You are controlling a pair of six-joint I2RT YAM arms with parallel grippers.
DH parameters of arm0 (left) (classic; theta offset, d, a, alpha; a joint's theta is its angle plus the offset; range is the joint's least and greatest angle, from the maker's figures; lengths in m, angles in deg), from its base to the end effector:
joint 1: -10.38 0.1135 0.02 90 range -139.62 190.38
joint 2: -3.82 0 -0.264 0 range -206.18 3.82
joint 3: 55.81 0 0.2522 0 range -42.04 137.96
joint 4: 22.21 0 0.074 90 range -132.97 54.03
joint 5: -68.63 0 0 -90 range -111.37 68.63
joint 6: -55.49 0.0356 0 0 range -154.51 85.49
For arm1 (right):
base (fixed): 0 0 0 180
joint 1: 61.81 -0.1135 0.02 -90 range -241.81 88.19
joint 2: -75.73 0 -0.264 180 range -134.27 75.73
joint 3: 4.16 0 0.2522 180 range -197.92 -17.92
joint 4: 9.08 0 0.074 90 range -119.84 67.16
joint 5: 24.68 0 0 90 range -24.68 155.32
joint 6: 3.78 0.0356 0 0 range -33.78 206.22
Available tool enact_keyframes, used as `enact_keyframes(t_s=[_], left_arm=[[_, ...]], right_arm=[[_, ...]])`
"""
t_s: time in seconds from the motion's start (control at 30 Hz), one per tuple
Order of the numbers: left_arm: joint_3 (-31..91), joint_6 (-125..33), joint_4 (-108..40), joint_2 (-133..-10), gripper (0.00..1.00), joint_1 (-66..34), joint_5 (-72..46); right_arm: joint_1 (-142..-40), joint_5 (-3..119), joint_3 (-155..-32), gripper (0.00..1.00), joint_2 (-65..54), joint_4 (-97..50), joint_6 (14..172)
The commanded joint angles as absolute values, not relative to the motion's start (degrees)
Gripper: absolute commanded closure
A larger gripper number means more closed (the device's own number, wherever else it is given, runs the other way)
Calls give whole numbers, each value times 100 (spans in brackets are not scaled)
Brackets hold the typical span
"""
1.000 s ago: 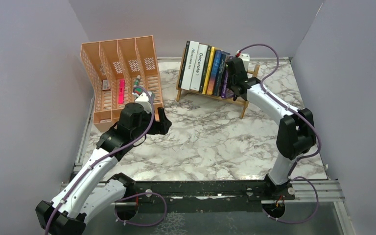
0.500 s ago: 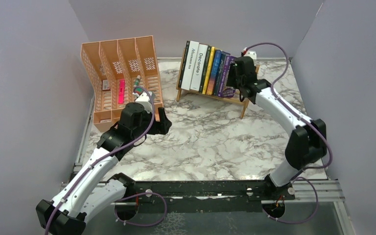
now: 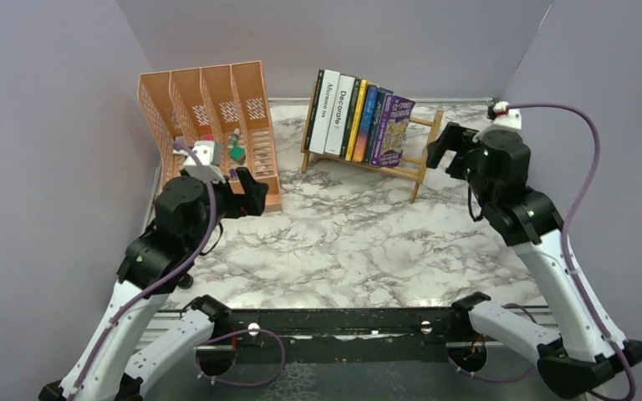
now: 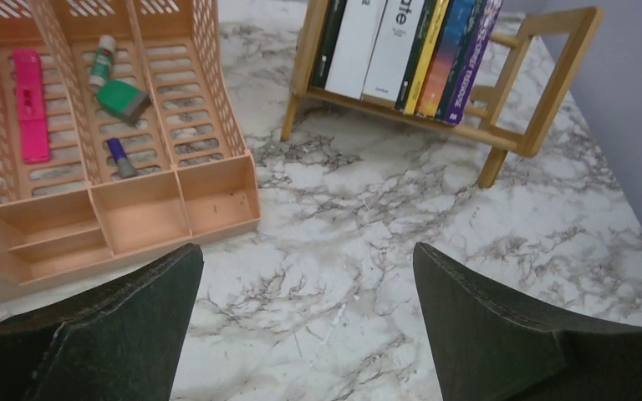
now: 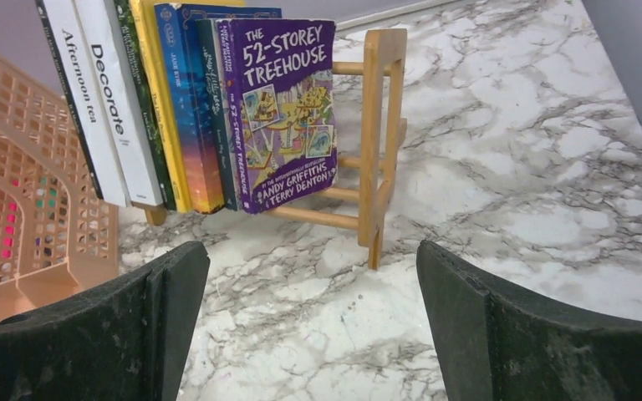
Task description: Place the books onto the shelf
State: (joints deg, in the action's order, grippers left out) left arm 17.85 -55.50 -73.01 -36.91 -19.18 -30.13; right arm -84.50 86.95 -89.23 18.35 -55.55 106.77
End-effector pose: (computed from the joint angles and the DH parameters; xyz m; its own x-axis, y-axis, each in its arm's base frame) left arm 0.1206 -0.0622 0.3894 -0.3787 -0.1922 -0.9053 0.2419 0.9236 -0.2973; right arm 0.1918 0.0660 0.4186 -0.2910 0.2320 -0.9282 0.0700 0.9727 0.2212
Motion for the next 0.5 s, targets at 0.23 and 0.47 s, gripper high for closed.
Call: enact_keyframes(t_s=[0.23,0.47], left_arm=[[3087,-5214,-8713,-3175,1,-1889,-4279],[3481,-5233,-9067,-3084,1,-1889,-4541]], right_arm=[[-8457,8991,-9399,0,3229,-6895,10577],[-8457,9168,-9387,0,3554,-6867,10426]])
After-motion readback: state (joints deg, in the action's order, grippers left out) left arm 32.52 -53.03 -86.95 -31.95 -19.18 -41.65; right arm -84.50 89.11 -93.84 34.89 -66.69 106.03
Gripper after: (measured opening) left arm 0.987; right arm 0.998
